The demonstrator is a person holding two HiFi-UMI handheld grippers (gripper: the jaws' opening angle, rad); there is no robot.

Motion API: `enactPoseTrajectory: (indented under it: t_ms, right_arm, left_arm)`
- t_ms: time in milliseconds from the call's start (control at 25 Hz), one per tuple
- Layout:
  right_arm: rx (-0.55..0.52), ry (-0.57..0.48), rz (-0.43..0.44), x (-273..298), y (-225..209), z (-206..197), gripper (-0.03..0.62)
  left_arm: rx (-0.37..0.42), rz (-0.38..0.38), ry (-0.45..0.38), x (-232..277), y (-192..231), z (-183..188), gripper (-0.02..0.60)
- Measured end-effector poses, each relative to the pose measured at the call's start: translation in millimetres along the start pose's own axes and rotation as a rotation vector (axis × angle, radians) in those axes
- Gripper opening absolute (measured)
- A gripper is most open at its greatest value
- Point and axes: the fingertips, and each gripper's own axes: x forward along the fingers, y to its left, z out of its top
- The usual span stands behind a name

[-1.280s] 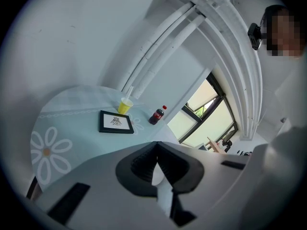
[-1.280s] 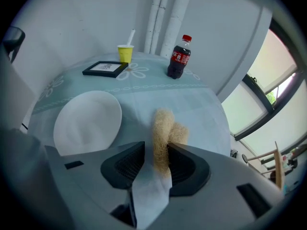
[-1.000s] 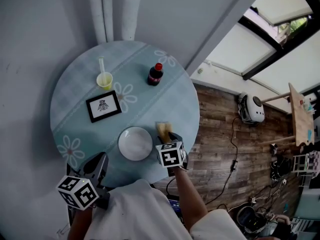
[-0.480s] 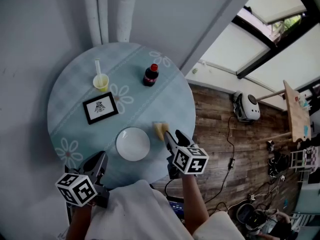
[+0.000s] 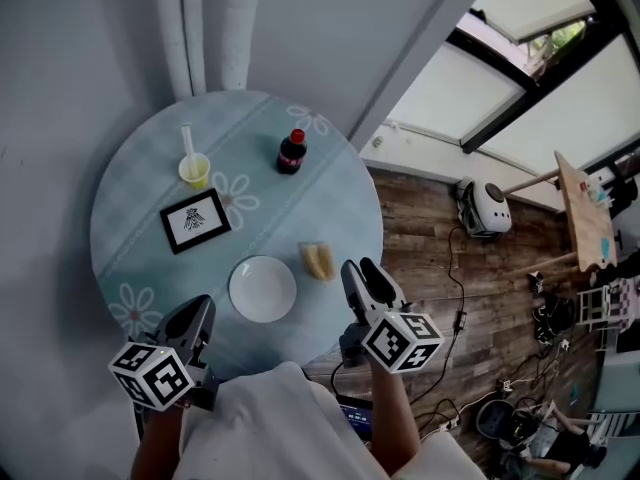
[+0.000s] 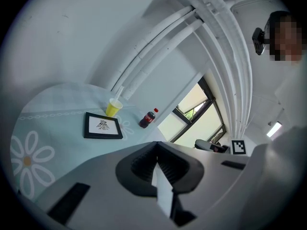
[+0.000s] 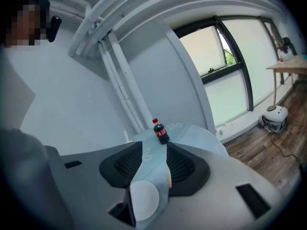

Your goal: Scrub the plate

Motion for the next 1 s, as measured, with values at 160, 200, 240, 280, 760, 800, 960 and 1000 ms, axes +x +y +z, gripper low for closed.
enactPoseTrajectory:
  t_ms: [160, 200, 240, 280, 760, 800, 960, 1000]
  right_arm:
    - [-0.046, -0.058, -0.021, -16.8, 11.0, 14.1, 0.124]
    - [-0.048, -0.063, -0.025, -20.2, 13.3, 15.0, 0.118]
    - [-0.052, -0.066, -0.031, -23.4, 15.0, 15.3, 0.109]
    - [-0.057, -0.069, -0.038, -26.2, 16.3, 14.9, 0.098]
    - [-0.080, -0.013, -0.075, -37.6, 35.3, -21.8, 0.043]
    - [-0.082, -0.010, -0.078, -37.7, 36.8, -24.6, 0.041]
    - [-0.110, 0.002, -0.085, -38.4, 42.7, -33.7, 0.037]
    - [-0.115, 0.004, -0.088, -38.6, 44.4, -35.5, 0.035]
  left_arm:
    - [0.020, -0.025, -0.015, -0.1, -6.3, 5.2, 0.008]
    - [0.024, -0.030, -0.019, -0.5, -7.7, 5.9, 0.008]
    - [0.030, -0.034, -0.023, -0.9, -9.0, 6.6, 0.008]
    - [0.040, -0.038, -0.028, -1.4, -10.2, 7.2, 0.008]
    - [0.132, -0.053, -0.053, -3.1, -23.1, 12.4, 0.008]
    - [0.141, -0.049, -0.050, -2.9, -23.2, 11.3, 0.008]
    - [0.161, -0.056, -0.039, -0.9, -24.6, 4.9, 0.008]
    - [0.162, -0.059, -0.033, -1.0, -25.3, 3.8, 0.008]
